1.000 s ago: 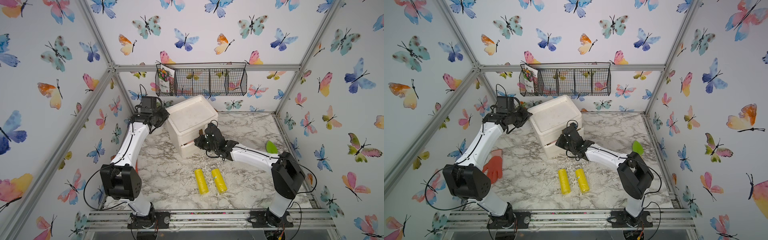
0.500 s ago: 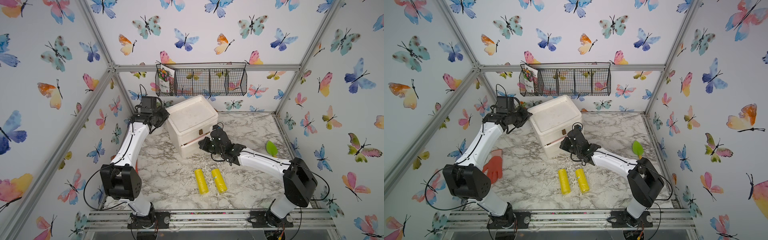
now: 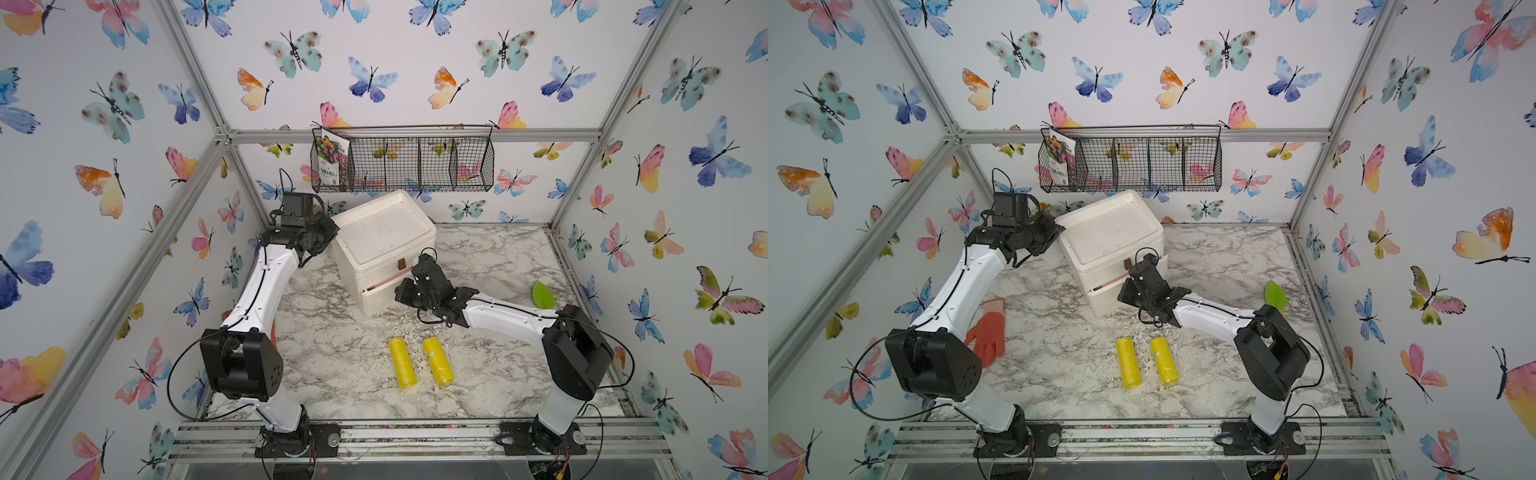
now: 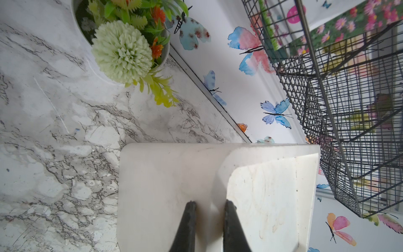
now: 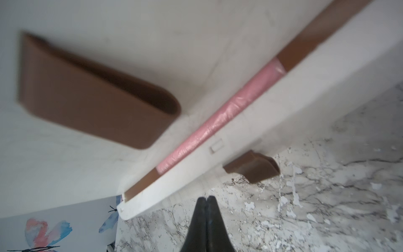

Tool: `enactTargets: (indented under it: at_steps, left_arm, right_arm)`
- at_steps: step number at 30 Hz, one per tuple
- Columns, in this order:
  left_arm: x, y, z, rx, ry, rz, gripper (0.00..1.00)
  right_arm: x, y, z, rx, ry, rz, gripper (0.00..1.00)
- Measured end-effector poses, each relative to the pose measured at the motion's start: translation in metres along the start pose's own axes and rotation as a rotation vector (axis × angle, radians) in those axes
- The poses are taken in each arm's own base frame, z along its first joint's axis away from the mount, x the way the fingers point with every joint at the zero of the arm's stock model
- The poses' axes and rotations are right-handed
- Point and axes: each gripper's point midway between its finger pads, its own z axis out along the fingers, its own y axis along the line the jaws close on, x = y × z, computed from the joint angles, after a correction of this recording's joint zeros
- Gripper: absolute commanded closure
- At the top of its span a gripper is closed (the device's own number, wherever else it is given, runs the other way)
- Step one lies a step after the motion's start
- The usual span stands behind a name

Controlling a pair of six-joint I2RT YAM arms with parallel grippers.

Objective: Sort the rolls of trash bags by color and place them into the drawer
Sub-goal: Close the drawer of the storage box.

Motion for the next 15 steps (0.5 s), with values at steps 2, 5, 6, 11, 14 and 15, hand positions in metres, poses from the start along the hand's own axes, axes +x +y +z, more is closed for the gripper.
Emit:
enactTargets:
  at_steps: [2,5,6,11,14,15]
  left_arm:
    - [0.0,0.0,0.0,0.0,0.0,0.0,0.96]
    - [0.0,0.0,0.0,0.0,-0.001,0.0,0.96]
    - [0.0,0.0,0.0,0.0,-0.001,0.0,0.96]
    - [0.0,0.0,0.0,0.001,0.0,0.007,0.96]
    - [0.0,0.0,0.0,0.001,0.0,0.015,0.91]
    - [0.0,0.0,0.0,0.001,0.0,0.017,0.87]
  right_arm:
    - [-0.002,0.002,0.003,-0.001,-0.002,-0.007,0.94]
    - [-0.003,0.004,0.009,0.003,-0.001,-0.016,0.94]
    - [-0.003,0.004,0.011,0.005,0.0,-0.018,0.94]
    - [-0.001,0.0,0.016,0.024,0.008,-0.018,0.94]
    - [-0.001,0.0,0.016,0.024,0.008,-0.017,0.94]
    - [-0.001,0.0,0.016,0.024,0.008,-0.017,0.94]
